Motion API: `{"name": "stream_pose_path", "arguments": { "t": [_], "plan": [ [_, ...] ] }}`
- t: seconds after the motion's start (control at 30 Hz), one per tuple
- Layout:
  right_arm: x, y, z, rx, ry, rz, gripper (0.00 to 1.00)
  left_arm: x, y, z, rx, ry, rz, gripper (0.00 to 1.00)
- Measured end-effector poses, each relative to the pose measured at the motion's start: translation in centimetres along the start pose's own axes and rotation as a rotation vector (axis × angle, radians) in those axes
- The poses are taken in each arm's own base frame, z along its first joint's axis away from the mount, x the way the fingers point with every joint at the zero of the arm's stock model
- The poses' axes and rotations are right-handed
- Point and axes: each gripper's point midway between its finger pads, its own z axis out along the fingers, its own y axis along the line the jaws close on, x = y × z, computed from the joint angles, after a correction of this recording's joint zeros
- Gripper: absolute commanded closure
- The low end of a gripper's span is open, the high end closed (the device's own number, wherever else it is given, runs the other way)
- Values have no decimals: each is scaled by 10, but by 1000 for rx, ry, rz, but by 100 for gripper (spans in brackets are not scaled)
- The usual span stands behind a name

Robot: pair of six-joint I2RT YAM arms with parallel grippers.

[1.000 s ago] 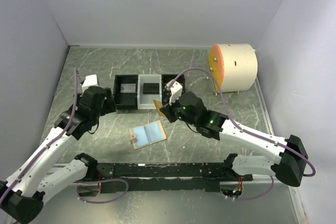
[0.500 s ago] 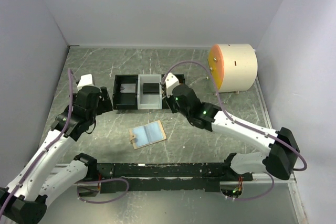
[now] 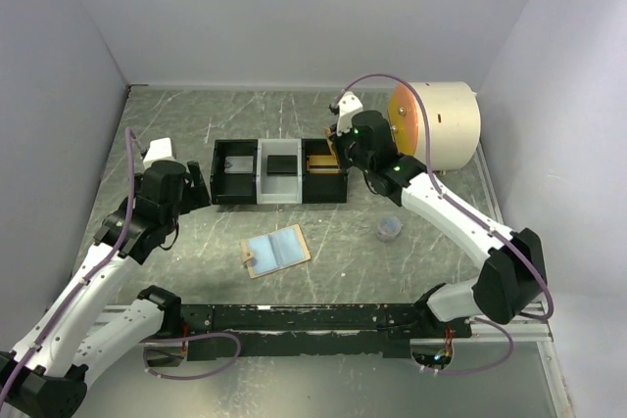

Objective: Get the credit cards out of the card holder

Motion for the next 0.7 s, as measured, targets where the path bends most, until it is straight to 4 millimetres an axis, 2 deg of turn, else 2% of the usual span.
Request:
{"name": "stream_pose_path", "arguments": {
  "t": [0.03, 0.13, 0.27, 0.53, 0.7],
  "plan": [
    [-3, 0, 3, -7, -2, -11, 100, 0, 0, 0, 0, 0, 0, 0],
    [3, 3, 11, -20, 23, -37, 100, -1, 0, 0, 2, -2, 4, 0],
    [19, 4, 21, -36, 77, -98, 100, 0, -1, 0, 7, 0, 6, 0],
    [49, 12, 41, 4, 143, -353, 100, -1, -1, -1, 9, -3, 4, 0],
    [60, 20, 48, 10, 143, -461, 100, -1, 0, -2, 12, -8, 1, 0]
  ]
}}
